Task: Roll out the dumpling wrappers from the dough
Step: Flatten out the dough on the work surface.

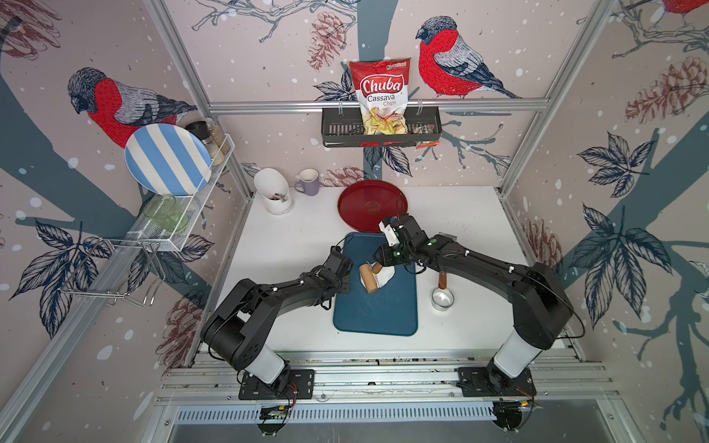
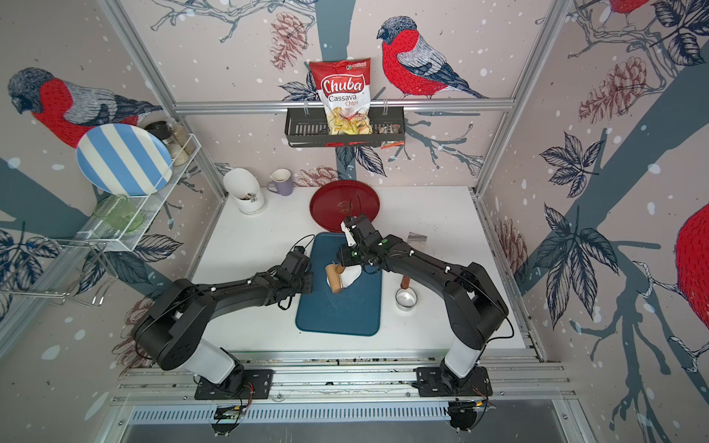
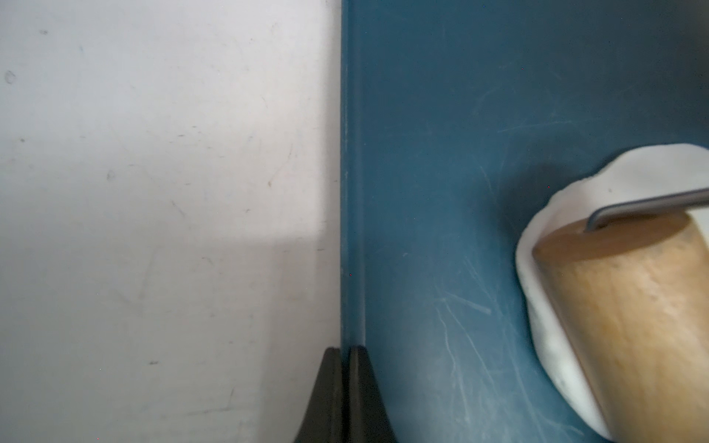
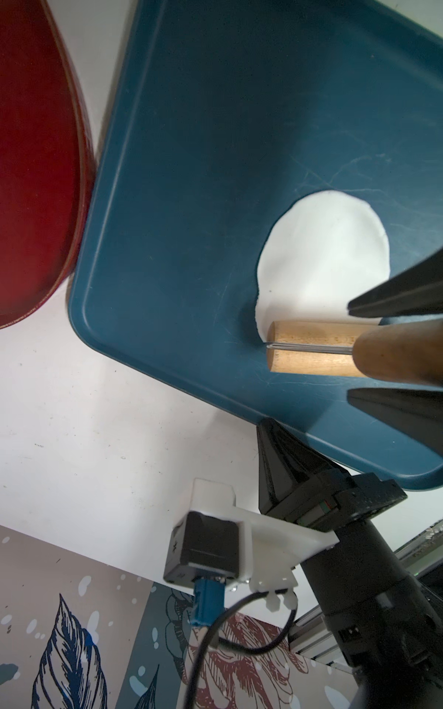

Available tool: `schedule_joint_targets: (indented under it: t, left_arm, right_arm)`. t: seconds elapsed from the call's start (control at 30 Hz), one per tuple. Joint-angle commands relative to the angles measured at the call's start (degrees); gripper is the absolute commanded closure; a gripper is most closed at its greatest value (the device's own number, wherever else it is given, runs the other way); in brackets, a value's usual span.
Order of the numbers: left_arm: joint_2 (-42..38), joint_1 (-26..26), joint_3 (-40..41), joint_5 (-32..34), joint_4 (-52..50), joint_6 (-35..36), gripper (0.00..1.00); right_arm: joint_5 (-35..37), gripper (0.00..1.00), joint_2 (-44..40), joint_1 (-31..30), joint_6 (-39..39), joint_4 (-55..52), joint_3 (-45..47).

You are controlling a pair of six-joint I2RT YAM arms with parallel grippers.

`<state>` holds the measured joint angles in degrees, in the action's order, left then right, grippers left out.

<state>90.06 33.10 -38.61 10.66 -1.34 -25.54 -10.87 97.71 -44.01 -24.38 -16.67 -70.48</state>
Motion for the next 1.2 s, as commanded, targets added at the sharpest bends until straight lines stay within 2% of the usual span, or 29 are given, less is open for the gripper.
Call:
schedule_joint_targets:
  t: [0.0,0.17,0.4,0.73,0.93,1.17]
  left_arm:
    - [0.5,-0.1,0.7,0.2,-5.0,-0.9,1.0]
    - [0.7,-0.1,0.7,0.2,-4.9,-0.8,1.0]
    - [0.9,0.0,0.5,0.3,-4.9,-0.8,1.0]
    - [0.5,-0.1,0.7,0.3,-5.0,-1.0,1.0]
    - [0.6,-0.1,0.6,0.4,-5.1,-1.1,1.0]
    - [0.7,-0.1,0.6,0.5,-5.2,-1.1,1.0]
  right_arm:
    - [-0.1,1.0,-0.5,0.4,-0.3,-4.5,0.5]
    - [-0.4,1.0,-1.3,1.3,0.1,-5.1,0.2]
    - [-1.7,1.0,1.2,-2.6,1.4,-5.8,-1.6]
    - [1.8,1.0,-0.7,-0.6,1.7,-7.3,-1.7]
    - [-0.9,1.0,0.3,-2.9,5.5,-8.0,-2.5]
    - [-0.8,1.0,2.0,-4.3,7.5,-11.0,-4.2]
